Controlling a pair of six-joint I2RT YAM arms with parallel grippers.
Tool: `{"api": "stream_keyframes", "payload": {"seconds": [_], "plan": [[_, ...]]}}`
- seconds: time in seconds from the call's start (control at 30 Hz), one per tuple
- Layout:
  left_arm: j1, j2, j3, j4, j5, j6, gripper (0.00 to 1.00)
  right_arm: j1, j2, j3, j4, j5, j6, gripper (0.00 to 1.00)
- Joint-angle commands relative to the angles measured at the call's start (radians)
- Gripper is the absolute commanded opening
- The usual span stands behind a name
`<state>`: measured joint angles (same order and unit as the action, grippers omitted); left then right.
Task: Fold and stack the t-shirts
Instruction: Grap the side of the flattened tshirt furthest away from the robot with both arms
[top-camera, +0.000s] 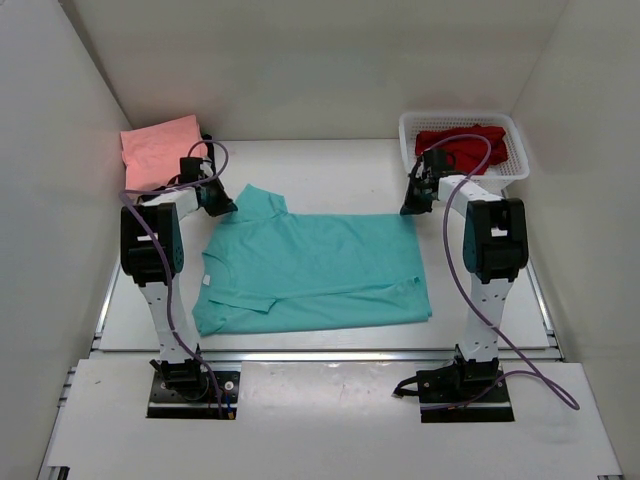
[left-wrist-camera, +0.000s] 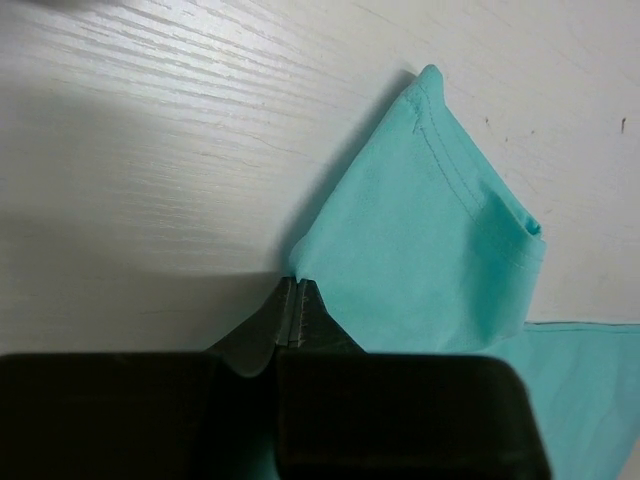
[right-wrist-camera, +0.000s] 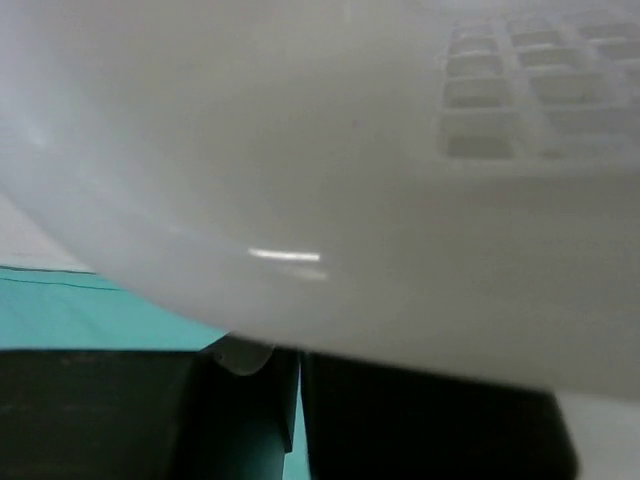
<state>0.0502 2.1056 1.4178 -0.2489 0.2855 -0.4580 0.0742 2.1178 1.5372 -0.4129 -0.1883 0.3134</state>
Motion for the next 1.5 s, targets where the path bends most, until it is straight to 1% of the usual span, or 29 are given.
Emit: {"api": "stream_keyframes", "payload": {"seconds": [0.0, 0.03, 0.07, 0.1, 0.13, 0.23, 0.37, 0.53, 0.57, 0.6, 0.63, 0.67, 0.7, 0.73, 0.77, 0.93, 0.97, 1.0, 1.03, 1.07, 1.1, 1.13, 1.2, 1.3, 1.37, 1.47], "plan": [[-0.007, -0.084, 0.013, 0.04, 0.04, -0.021, 0.0, -0.008, -0.113, -0.012, 0.048, 0.033, -0.016, 0.0], [0.002, -0.085, 0.012, 0.046, 0.044, -0.028, 0.0, -0.007, -0.111, -0.026, 0.055, 0.039, -0.011, 0.01], [-0.003, -0.087, 0.004, 0.053, 0.055, -0.034, 0.0, -0.013, -0.125, -0.035, 0.056, 0.05, -0.008, 0.18], [0.002, -0.087, -0.003, 0.053, 0.055, -0.042, 0.0, -0.008, -0.13, -0.043, 0.051, 0.061, -0.002, 0.27], [0.0, -0.09, -0.008, 0.057, 0.057, -0.044, 0.0, -0.01, -0.137, -0.055, 0.055, 0.064, -0.002, 0.32], [-0.003, -0.096, -0.017, 0.059, 0.061, -0.05, 0.0, -0.008, -0.121, -0.061, 0.036, 0.081, -0.008, 0.4], [-0.001, -0.102, -0.016, 0.06, 0.063, -0.053, 0.0, 0.001, -0.099, -0.081, 0.03, 0.082, -0.017, 0.41], [-0.003, -0.105, -0.017, 0.06, 0.057, -0.054, 0.0, 0.009, -0.082, -0.098, 0.026, 0.093, -0.022, 0.39], [0.0, -0.11, -0.017, 0.057, 0.057, -0.053, 0.0, 0.012, -0.073, -0.097, 0.017, 0.093, -0.026, 0.31], [0.0, -0.108, -0.017, 0.054, 0.06, -0.053, 0.0, 0.009, -0.065, -0.089, 0.016, 0.076, -0.025, 0.28], [0.0, -0.113, -0.023, 0.06, 0.057, -0.056, 0.0, 0.004, -0.07, -0.088, 0.011, 0.073, -0.022, 0.22], [0.008, -0.113, -0.026, 0.062, 0.058, -0.053, 0.0, 0.004, -0.073, -0.091, 0.017, 0.057, -0.028, 0.11], [0.007, -0.116, -0.033, 0.063, 0.057, -0.053, 0.0, -0.001, -0.071, -0.098, 0.026, 0.052, -0.027, 0.07], [0.002, -0.119, -0.033, 0.065, 0.06, -0.056, 0.0, -0.005, -0.081, -0.107, 0.039, 0.044, -0.022, 0.01], [0.008, -0.125, -0.039, 0.065, 0.058, -0.053, 0.0, -0.005, -0.082, -0.112, 0.045, 0.043, -0.023, 0.0], [0.0, -0.133, -0.052, 0.071, 0.057, -0.056, 0.0, -0.011, -0.113, -0.114, 0.069, 0.059, -0.034, 0.0], [-0.001, -0.13, -0.054, 0.066, 0.067, -0.054, 0.0, -0.013, -0.114, -0.118, 0.066, 0.059, -0.034, 0.06], [0.002, -0.133, -0.06, 0.071, 0.057, -0.059, 0.0, -0.017, -0.122, -0.12, 0.075, 0.065, -0.028, 0.22], [0.002, -0.137, -0.06, 0.071, 0.058, -0.057, 0.0, -0.028, -0.125, -0.124, 0.075, 0.066, -0.02, 0.26], [0.0, -0.14, -0.062, 0.074, 0.06, -0.064, 0.0, -0.031, -0.124, -0.13, 0.08, 0.064, -0.019, 0.28], [0.002, -0.141, -0.066, 0.074, 0.066, -0.059, 0.0, -0.03, -0.125, -0.132, 0.083, 0.069, -0.02, 0.35], [0.002, -0.139, -0.069, 0.077, 0.061, -0.068, 0.0, -0.03, -0.127, -0.138, 0.086, 0.075, -0.022, 0.38], [-0.006, -0.142, -0.072, 0.08, 0.06, -0.071, 0.0, -0.027, -0.125, -0.141, 0.089, 0.082, -0.03, 0.4], [0.0, -0.138, -0.072, 0.08, 0.058, -0.074, 0.0, -0.025, -0.127, -0.143, 0.079, 0.096, -0.023, 0.37], [-0.001, -0.139, -0.071, 0.083, 0.061, -0.07, 0.0, -0.027, -0.131, -0.143, 0.094, 0.105, -0.024, 0.37], [-0.001, -0.136, -0.08, 0.088, 0.063, -0.085, 0.0, -0.031, -0.125, -0.137, 0.072, 0.115, -0.036, 0.37]]}}
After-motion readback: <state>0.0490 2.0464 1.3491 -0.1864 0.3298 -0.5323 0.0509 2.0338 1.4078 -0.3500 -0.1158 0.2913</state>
